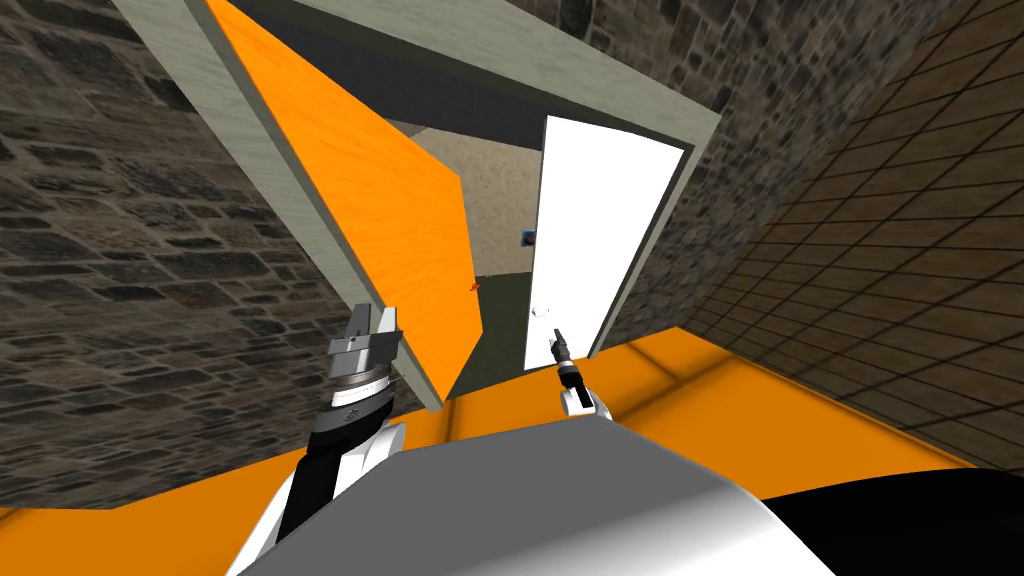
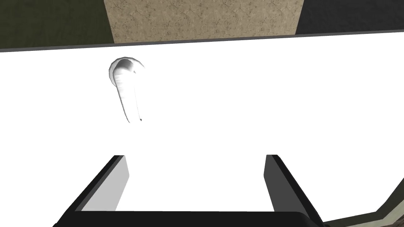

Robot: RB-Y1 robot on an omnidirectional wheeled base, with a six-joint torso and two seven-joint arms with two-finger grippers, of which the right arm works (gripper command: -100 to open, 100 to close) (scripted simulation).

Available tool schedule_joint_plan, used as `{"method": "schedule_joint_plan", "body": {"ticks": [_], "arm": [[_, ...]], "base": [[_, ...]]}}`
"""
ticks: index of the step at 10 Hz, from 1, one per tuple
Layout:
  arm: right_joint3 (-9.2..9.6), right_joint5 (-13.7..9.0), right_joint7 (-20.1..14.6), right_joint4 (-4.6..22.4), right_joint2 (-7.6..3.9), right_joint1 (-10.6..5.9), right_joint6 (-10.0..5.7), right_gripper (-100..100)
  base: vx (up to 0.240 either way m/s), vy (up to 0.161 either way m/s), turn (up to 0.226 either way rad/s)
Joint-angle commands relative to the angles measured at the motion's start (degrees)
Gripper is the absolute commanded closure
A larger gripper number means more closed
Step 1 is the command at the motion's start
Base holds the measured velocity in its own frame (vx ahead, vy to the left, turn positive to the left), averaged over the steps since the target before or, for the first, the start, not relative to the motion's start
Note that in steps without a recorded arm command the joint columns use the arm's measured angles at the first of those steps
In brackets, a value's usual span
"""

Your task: Push the door open

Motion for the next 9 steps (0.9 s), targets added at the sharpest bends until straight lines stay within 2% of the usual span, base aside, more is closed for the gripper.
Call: {"method": "schedule_joint_plan", "body": {"ticks": [1,7,8,9], "arm": [[-0.09,-0.03,-0.08,2.86,-0.15,-1.11,-0.74,-100],[-0.34,-0.1,-0.54,13.95,-0.77,-5.0,-3.53,-100],[-0.34,-0.1,-0.54,13.95,-0.77,-5.0,-3.53,-100],[-0.38,-0.1,-0.61,15.57,-0.85,-5.58,-3.94,-100]], "base": [[0.019,-0.083,0.071],[0.02,-0.123,0.151],[0.014,-0.075,0.036],[0.014,-0.056,0.047]]}}
